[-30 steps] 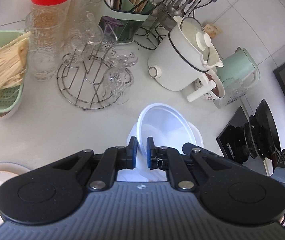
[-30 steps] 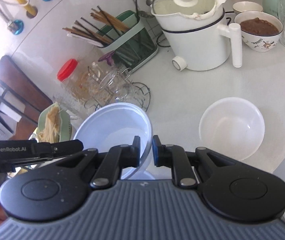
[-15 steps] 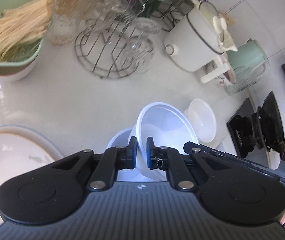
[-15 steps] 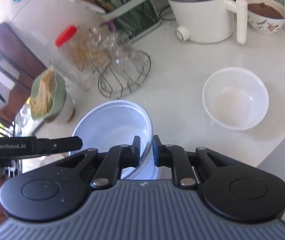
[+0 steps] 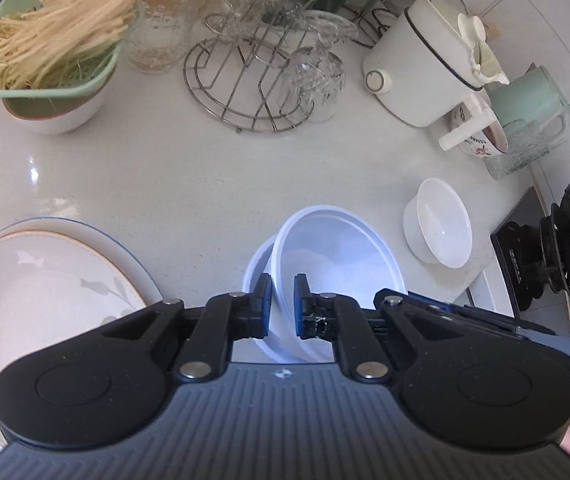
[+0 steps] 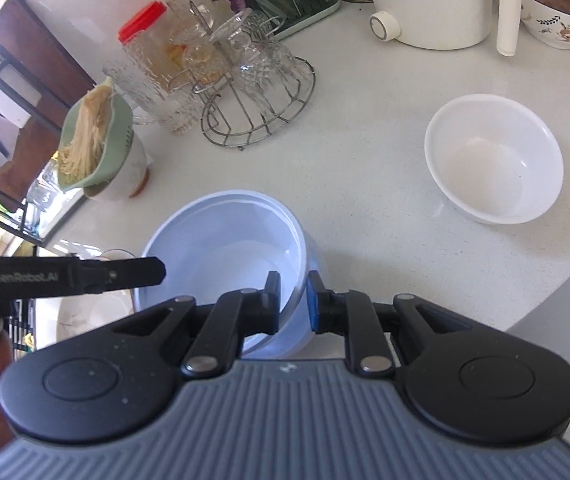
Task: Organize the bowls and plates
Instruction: 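Open both grippers and lift them off the bowl stack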
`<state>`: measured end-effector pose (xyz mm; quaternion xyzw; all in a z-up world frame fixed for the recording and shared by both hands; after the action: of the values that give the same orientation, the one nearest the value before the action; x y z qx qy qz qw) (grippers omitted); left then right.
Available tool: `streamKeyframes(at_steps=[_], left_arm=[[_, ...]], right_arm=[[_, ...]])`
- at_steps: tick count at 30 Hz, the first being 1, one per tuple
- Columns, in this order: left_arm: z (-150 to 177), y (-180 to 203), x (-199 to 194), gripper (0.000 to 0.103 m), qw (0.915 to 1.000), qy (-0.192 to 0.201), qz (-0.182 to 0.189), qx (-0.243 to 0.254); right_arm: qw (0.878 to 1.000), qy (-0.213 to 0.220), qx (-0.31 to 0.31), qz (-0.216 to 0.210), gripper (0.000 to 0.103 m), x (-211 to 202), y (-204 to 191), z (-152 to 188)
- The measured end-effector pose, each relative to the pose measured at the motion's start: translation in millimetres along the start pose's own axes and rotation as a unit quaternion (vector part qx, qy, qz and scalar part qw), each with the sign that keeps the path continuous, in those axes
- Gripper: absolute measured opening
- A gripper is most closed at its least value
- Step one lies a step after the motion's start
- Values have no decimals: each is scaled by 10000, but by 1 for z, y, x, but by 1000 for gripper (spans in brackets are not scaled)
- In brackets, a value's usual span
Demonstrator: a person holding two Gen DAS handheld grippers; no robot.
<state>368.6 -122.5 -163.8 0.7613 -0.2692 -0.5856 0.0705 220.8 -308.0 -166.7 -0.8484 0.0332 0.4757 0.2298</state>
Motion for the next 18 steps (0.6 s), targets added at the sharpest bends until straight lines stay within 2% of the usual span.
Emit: streamKeyframes(at_steps=[2,4,7,8,18], left_arm=[[0,1,-2,13,10000,33,-70,34],[-1,1,-6,25,9999,82,-120,9],[-4,2,-14,34,9996,245,-108,-32],[-5,2,-16,34,9996,281,-98,-34],[-16,29,-39,35,9979,591,114,253]], right_arm=[[10000,5,62,-68,18,0,1,0],[9999,11,130,-92,18,-1,1,-1],[9998,103,174,-83,34,-6,3,-5],[9997,164,169,-69,40,-8,3,-6],[9963,849,-89,44,40,-45,0,-23]])
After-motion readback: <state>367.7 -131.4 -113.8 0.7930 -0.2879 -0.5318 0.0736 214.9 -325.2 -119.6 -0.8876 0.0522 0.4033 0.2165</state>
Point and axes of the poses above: each gripper's, at about its wrist camera, not at the fingertips, and x roughly the way its jaws point, y to its right, z to its underside, the point moved 3 cm from there along x, roughly the way its jaws point, and after that the axes turned 5 degrees about -x, right-handed, at the moved point
